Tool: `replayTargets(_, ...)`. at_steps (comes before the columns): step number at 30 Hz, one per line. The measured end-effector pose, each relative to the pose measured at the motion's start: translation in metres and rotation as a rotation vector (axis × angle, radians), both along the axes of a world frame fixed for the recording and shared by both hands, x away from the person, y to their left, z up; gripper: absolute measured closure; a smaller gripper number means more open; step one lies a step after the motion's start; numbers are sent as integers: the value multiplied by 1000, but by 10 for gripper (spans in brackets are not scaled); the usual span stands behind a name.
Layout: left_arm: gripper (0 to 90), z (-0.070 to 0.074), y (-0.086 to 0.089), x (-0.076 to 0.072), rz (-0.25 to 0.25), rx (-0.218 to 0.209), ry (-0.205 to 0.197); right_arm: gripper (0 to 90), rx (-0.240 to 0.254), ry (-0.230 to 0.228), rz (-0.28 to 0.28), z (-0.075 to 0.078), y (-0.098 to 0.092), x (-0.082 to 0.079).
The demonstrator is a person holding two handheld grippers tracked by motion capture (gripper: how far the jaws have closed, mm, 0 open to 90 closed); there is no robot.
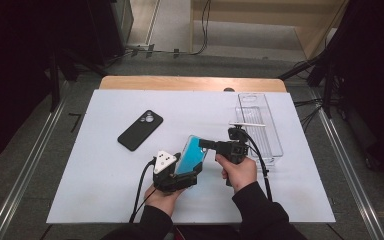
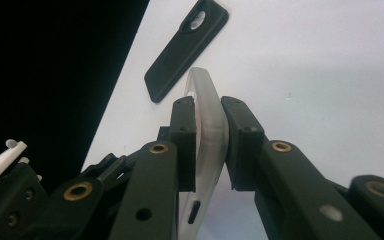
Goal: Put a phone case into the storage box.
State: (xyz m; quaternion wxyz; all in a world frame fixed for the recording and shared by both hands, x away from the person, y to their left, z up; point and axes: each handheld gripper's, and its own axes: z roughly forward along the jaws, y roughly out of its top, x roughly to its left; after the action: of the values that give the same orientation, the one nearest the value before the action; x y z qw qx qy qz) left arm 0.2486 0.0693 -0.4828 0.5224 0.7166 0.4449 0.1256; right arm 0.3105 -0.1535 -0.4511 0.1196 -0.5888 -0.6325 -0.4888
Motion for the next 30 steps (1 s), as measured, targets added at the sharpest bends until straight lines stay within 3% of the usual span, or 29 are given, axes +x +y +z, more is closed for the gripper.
replayTargets(15, 171, 4, 1, 0, -19, -30, -23, 769, 34, -7, 12, 11, -2, -3)
replayTargets(20, 117, 6, 0, 4, -42, -15, 30, 770, 33, -14, 22, 14, -1, -4)
replayTargets(25, 117, 9, 0, 4, -69, 4, 50, 770, 0, -52, 17, 20, -3, -5)
replayTargets(30, 133, 16, 2, 7, -112, 10, 80, 770, -83, -116, 10, 26, -4, -8)
